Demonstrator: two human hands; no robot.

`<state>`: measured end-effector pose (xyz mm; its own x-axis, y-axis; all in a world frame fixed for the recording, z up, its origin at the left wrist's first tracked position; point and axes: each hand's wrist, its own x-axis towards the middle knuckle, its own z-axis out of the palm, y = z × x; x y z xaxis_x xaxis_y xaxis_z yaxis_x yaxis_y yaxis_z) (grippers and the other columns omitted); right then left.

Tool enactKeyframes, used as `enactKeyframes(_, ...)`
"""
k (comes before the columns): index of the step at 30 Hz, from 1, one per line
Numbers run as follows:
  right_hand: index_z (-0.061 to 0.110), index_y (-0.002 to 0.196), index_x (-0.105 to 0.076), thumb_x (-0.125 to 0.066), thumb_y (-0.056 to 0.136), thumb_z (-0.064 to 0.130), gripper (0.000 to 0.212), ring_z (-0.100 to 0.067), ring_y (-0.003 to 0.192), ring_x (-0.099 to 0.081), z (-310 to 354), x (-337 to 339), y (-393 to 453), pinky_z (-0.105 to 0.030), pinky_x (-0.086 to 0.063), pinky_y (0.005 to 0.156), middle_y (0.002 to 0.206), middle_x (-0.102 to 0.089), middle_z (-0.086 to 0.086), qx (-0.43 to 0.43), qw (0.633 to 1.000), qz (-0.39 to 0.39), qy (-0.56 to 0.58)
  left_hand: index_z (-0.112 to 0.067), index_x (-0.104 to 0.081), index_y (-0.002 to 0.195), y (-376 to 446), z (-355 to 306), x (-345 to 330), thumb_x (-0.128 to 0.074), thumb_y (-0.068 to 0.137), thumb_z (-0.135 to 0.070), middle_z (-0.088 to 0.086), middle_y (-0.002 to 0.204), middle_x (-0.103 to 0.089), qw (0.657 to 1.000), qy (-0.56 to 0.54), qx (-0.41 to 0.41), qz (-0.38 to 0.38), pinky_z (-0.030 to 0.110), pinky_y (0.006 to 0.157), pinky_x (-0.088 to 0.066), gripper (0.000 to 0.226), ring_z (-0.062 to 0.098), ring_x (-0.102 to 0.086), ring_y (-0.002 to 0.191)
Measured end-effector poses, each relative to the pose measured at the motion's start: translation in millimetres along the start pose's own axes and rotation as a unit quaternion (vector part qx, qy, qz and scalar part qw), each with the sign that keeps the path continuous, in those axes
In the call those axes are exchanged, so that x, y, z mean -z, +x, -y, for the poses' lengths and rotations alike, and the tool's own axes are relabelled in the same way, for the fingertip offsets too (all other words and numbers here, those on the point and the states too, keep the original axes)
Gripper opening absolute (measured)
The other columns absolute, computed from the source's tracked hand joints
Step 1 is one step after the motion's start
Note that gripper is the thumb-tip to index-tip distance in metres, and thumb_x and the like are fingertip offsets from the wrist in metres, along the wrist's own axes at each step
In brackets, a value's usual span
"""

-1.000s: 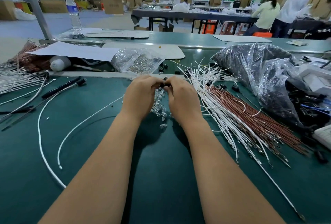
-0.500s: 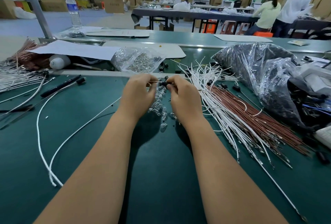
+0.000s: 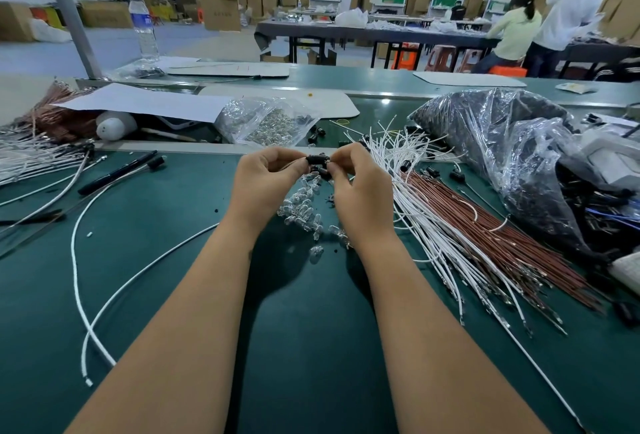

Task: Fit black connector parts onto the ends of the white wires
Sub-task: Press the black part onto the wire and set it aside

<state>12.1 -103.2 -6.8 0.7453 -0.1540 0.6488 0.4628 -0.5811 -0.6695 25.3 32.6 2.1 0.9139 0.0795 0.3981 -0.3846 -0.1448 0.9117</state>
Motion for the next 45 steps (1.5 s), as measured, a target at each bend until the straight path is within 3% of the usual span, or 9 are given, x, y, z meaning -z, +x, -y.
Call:
enactKeyframes(7,0.012,0.098,-0.065,-0.062,0.09,0.004,0.011,-0.009,0.079,-0.06,-0.2,5.7,3.3,-0.02,-0.05,0.073,0.085,-0.064,0.006,0.001,0.999,-0.036,0.016,-0.014,-0.07,0.085,1.7,3.0,8.0,-0.068,0.087,-0.008,-0.005,0.068,-0.072,0.999,-0.043,0.005,0.002,0.008,0.065,-0.046,0.007,0.0,-0.065,0.067)
enactKeyframes(13,0.009,0.096,-0.071,-0.067,0.085,0.004,0.012,-0.013,0.082,-0.061,3.6,4.4,0.3,-0.029,-0.052,0.077,0.089,-0.069,-0.001,0.054,0.998,-0.022,-0.003,-0.019,-0.07,0.081,3.4,6.4,6.2,-0.067,0.087,-0.01,-0.005,0.069,-0.072,0.999,-0.037,0.005,0.024,0.008,0.066,-0.046,0.011,0.0,-0.065,0.068)
enactKeyframes(19,0.008,0.092,-0.072,-0.067,0.086,0.006,0.008,-0.016,0.083,-0.061,4.2,5.9,1.3,-0.031,-0.051,0.076,0.088,-0.069,-0.001,0.052,0.999,-0.011,-0.007,-0.021,-0.07,0.086,3.1,7.6,5.5,-0.065,0.088,-0.005,-0.004,0.069,-0.072,0.998,-0.047,0.002,0.035,0.012,0.071,-0.048,0.016,0.004,-0.066,0.071)
enactKeyframes(27,0.006,0.093,-0.069,-0.06,0.093,0.012,0.01,-0.011,0.077,-0.052,-0.3,3.9,3.0,-0.008,-0.035,0.064,0.091,-0.066,-0.004,0.007,0.999,0.009,-0.04,-0.013,-0.069,0.088,3.3,9.2,2.6,-0.066,0.087,-0.002,-0.005,0.068,-0.07,0.999,-0.016,0.016,0.044,0.011,0.068,-0.048,0.011,0.0,-0.064,0.066)
enactKeyframes(33,0.012,0.089,-0.067,-0.059,0.093,0.011,0.009,-0.012,0.074,-0.056,1.8,2.5,4.0,-0.018,-0.041,0.065,0.084,-0.065,-0.002,-0.071,0.996,0.017,0.049,-0.013,-0.067,0.088,2.4,9.4,1.3,-0.065,0.088,-0.004,-0.002,0.073,-0.066,0.998,0.014,0.012,0.055,0.011,0.066,-0.046,0.009,-0.001,-0.059,0.064)
enactKeyframes(40,0.012,0.087,-0.066,-0.061,0.092,0.011,0.007,-0.015,0.076,-0.058,2.9,2.4,3.1,-0.027,-0.047,0.07,0.081,-0.065,0.001,-0.074,0.995,0.006,0.066,-0.003,-0.068,0.093,0.5,5.8,-0.2,-0.066,0.088,-0.005,-0.005,0.068,-0.062,0.999,0.002,0.007,0.042,0.009,0.062,-0.043,0.006,-0.005,-0.055,0.059)
enactKeyframes(45,0.012,0.087,-0.066,-0.061,0.092,0.012,0.007,-0.013,0.074,-0.057,1.4,2.4,2.0,-0.021,-0.043,0.066,0.081,-0.065,0.0,-0.053,0.998,0.011,0.044,-0.004,-0.069,0.091,-0.4,4.1,0.9,-0.069,0.085,-0.004,-0.007,0.062,-0.062,0.999,0.015,0.004,0.044,0.01,0.059,-0.042,0.006,-0.003,-0.053,0.055)
